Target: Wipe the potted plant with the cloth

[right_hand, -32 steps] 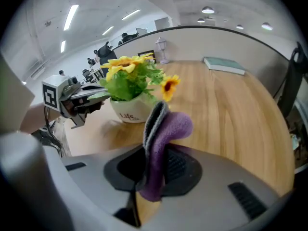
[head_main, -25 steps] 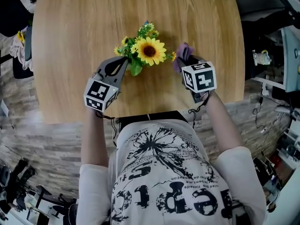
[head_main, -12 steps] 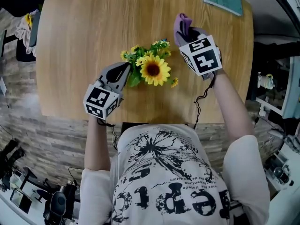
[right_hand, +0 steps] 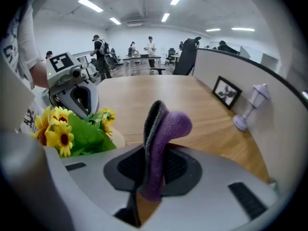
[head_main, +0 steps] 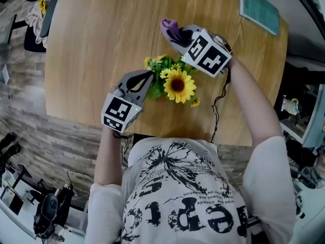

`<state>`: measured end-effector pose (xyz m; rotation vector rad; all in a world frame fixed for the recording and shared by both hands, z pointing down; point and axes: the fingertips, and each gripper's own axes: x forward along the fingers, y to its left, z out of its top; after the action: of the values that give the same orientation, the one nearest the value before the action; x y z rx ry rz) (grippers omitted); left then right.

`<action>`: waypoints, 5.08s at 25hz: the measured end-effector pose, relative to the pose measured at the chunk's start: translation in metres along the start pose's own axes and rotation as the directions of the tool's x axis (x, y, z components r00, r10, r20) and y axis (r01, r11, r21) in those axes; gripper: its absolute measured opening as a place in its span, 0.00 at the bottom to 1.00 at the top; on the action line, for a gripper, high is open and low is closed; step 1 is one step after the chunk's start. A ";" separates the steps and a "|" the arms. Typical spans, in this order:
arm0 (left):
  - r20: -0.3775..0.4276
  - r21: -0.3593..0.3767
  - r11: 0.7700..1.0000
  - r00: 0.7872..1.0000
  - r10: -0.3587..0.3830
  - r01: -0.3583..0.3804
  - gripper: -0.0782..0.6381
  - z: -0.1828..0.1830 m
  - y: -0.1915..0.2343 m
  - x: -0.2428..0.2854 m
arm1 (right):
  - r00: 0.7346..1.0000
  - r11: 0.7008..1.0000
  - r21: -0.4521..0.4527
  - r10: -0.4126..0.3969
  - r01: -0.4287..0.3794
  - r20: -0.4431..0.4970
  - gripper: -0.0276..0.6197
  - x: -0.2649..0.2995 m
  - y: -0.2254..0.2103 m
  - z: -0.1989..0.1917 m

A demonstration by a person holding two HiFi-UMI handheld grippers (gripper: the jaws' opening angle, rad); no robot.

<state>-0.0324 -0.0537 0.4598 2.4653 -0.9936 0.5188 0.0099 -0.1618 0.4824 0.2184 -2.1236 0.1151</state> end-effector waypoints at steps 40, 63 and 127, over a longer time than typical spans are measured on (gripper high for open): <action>0.040 -0.127 0.986 0.993 0.110 -0.104 0.11 0.006 0.014 0.002 | 0.900 0.904 -0.137 0.367 -0.405 -0.236 0.15 -0.012 0.088 -0.081; 0.096 -0.141 0.983 0.986 0.134 -0.119 0.11 -0.005 0.008 -0.007 | 0.983 0.970 0.157 -0.183 0.185 -0.031 0.15 -0.083 0.029 -0.065; 0.108 0.176 0.933 0.936 -0.335 0.314 0.11 0.008 0.100 -0.132 | 0.824 0.099 0.962 -0.544 0.254 -0.162 0.17 0.065 0.143 0.036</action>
<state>-0.1919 -0.0495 0.4136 2.7639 -0.5877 0.3312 -0.0827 -0.0351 0.5193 1.6803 -1.7841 1.1893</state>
